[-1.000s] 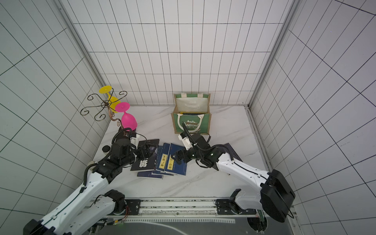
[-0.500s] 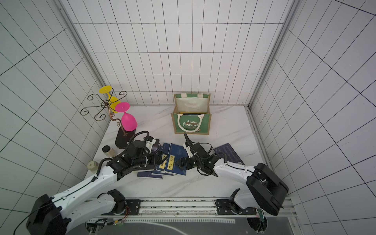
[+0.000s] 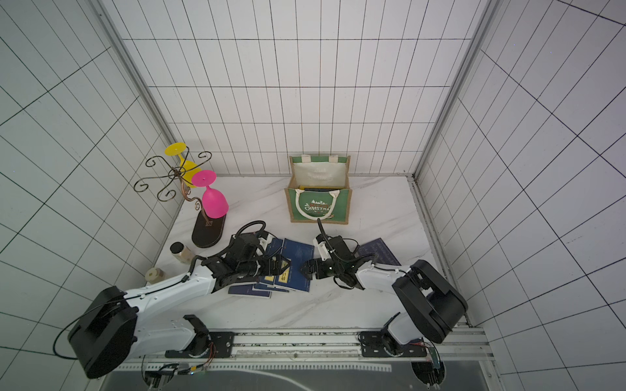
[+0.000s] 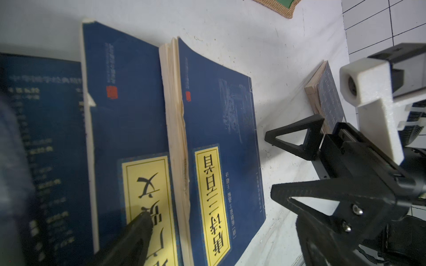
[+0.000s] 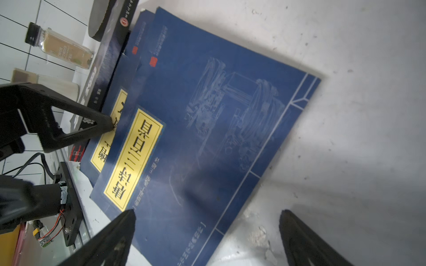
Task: Put the books into the canvas bag
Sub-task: Pick up the book from the book.
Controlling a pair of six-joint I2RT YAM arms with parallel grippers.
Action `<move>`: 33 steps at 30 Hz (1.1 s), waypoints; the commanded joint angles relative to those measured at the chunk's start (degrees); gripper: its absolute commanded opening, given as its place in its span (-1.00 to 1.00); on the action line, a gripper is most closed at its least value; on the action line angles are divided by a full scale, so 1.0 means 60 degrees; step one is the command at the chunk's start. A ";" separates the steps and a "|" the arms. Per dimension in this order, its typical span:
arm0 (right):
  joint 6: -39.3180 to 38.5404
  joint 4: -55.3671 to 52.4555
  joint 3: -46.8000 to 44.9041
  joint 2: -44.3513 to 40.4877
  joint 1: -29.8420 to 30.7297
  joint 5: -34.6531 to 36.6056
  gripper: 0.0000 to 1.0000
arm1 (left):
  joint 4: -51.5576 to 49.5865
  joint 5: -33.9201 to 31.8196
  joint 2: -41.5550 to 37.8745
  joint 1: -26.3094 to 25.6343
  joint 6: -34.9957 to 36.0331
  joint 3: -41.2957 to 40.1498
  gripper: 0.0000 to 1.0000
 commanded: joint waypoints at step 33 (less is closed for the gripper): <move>0.0687 0.4541 -0.0923 0.1493 -0.0158 -0.3106 0.93 | 0.1012 0.0907 0.0006 0.0280 -0.0476 -0.0274 -0.65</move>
